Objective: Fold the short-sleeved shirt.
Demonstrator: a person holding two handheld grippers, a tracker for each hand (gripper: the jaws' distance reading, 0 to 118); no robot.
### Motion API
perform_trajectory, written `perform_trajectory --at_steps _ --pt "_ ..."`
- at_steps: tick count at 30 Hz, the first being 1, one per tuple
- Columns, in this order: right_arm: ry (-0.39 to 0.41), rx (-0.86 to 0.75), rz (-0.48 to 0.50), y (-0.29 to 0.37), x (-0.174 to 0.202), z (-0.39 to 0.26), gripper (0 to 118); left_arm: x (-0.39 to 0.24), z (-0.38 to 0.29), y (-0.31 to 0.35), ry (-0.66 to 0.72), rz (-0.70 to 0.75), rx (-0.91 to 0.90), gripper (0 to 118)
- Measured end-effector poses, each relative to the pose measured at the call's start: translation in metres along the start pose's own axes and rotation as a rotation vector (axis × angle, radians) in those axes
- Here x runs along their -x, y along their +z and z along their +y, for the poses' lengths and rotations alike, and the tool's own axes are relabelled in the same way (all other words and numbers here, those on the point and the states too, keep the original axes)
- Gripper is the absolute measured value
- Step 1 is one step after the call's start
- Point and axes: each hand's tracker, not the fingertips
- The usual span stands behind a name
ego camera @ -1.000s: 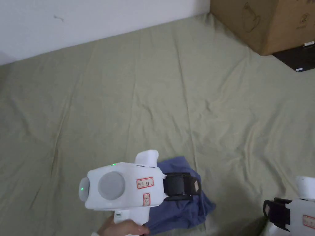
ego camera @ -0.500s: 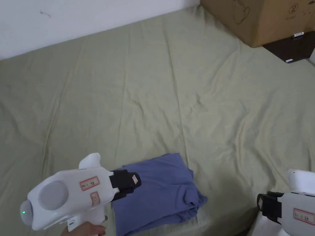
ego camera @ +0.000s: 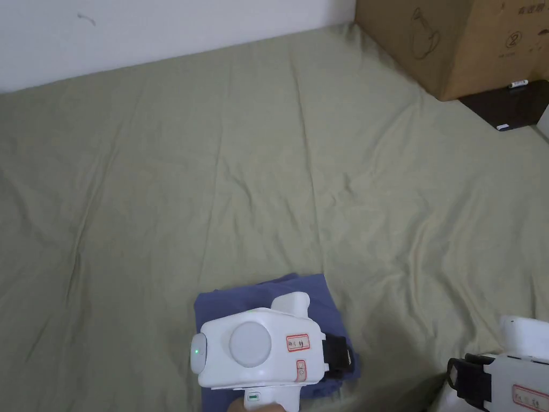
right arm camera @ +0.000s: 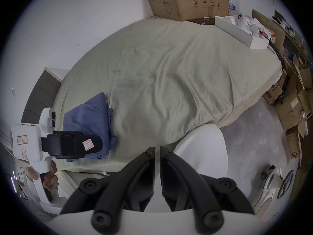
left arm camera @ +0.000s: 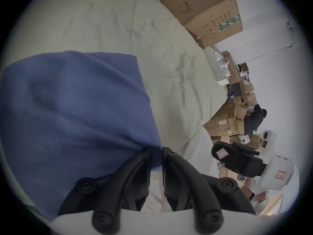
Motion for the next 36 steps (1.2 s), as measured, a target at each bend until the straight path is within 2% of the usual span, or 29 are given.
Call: perform_trajectory --at_steps 4,7,10,12,13,16,17,18,20,25,27,29,30,32,34,35,36 --pt "0.043 0.011 0.010 -0.003 0.017 0.004 6 0.018 -0.001 0.040 0.074 -0.099 -0.086 15" --pt "0.138 0.028 0.048 -0.010 0.045 0.010 6 0.042 -0.007 0.080 0.101 -0.074 -0.183 16" --pt "0.252 0.045 0.112 -0.024 0.084 0.018 6 0.080 -0.020 0.118 0.184 -0.054 -0.271 16" --pt "0.300 0.057 0.141 -0.040 0.107 0.025 6 0.109 -0.031 0.135 0.254 -0.041 -0.305 21" --pt "0.318 0.070 0.139 -0.051 0.119 0.029 6 0.125 -0.038 0.142 0.295 -0.026 -0.317 29" --pt "0.345 0.104 0.123 -0.085 0.146 0.037 6 0.160 -0.056 0.154 0.398 0.019 -0.313 70" --pt "0.360 0.110 0.124 -0.097 0.151 0.037 6 0.169 -0.061 0.155 0.414 0.013 -0.312 89" --pt "0.370 0.120 0.107 -0.109 0.154 0.036 6 0.175 -0.064 0.155 0.424 0.003 -0.306 99" --pt "0.361 0.139 0.087 -0.125 0.154 0.032 6 0.189 -0.067 0.153 0.450 -0.044 -0.313 106" --pt "0.313 0.152 0.136 -0.117 0.140 0.038 6 0.204 -0.042 0.120 0.498 -0.201 -0.293 106" --pt "0.250 0.166 0.156 -0.116 0.135 0.041 6 0.206 -0.025 0.100 0.484 -0.261 -0.257 106" --pt "0.229 0.171 0.157 -0.117 0.135 0.042 6 0.204 -0.009 0.077 0.447 -0.302 -0.220 106" --pt "0.227 0.172 0.154 -0.117 0.135 0.042 6 0.198 -0.003 0.072 0.443 -0.286 -0.210 108" --pt "0.236 0.172 0.144 -0.116 0.139 0.042 6 0.183 0.009 0.065 0.329 -0.263 -0.179 108" --pt "0.255 0.172 0.125 -0.116 0.144 0.042 6 0.170 0.013 0.061 0.228 -0.180 -0.137 106" --pt "0.264 0.173 0.112 -0.115 0.147 0.042 6 0.165 0.014 0.062 0.208 -0.146 -0.129 92" --pt "0.269 0.174 0.102 -0.114 0.149 0.042 6 0.162 0.014 0.065 0.187 -0.133 -0.137 63"
